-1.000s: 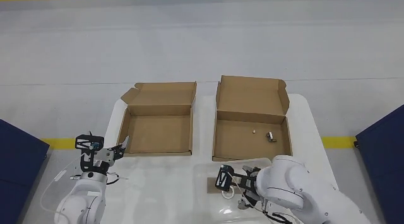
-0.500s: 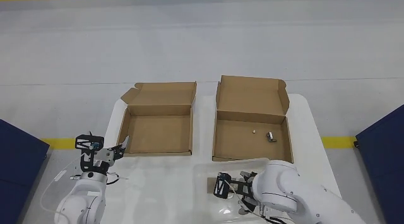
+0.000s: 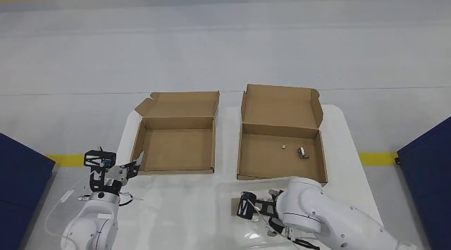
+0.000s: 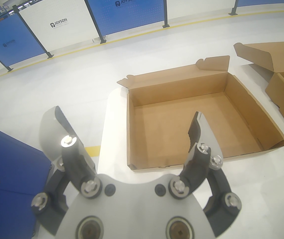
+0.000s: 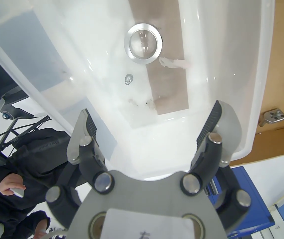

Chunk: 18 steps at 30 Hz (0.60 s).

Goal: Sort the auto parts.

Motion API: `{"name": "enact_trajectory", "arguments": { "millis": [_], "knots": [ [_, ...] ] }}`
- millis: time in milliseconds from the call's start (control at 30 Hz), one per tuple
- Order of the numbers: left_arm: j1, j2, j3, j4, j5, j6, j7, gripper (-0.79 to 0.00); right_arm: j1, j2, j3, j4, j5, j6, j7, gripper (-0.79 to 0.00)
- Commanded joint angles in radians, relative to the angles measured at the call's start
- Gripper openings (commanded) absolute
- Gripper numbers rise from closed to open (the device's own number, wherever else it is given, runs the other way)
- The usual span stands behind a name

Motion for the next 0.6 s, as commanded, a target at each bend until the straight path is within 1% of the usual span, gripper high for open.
{"name": "enact_trajectory", "arguments": {
  "millis": [0,200,567],
  "knots": [
    [0.000,0.000,0.000,0.000,0.000,0.000,0.000,0.000,0.000,0.000,0.000,0.000,0.000,0.000,0.000,0.000],
    [0.000,0.000,0.000,0.000,0.000,0.000,0.000,0.000,-0.011,-0.005,-0.028,0.029,-0.051,-0.004,-0.026,0.000],
    [0.000,0.000,0.000,0.000,0.000,0.000,0.000,0.000,0.016,-0.035,-0.083,0.092,-0.064,-0.001,-0.042,0.000]
  ]
}}
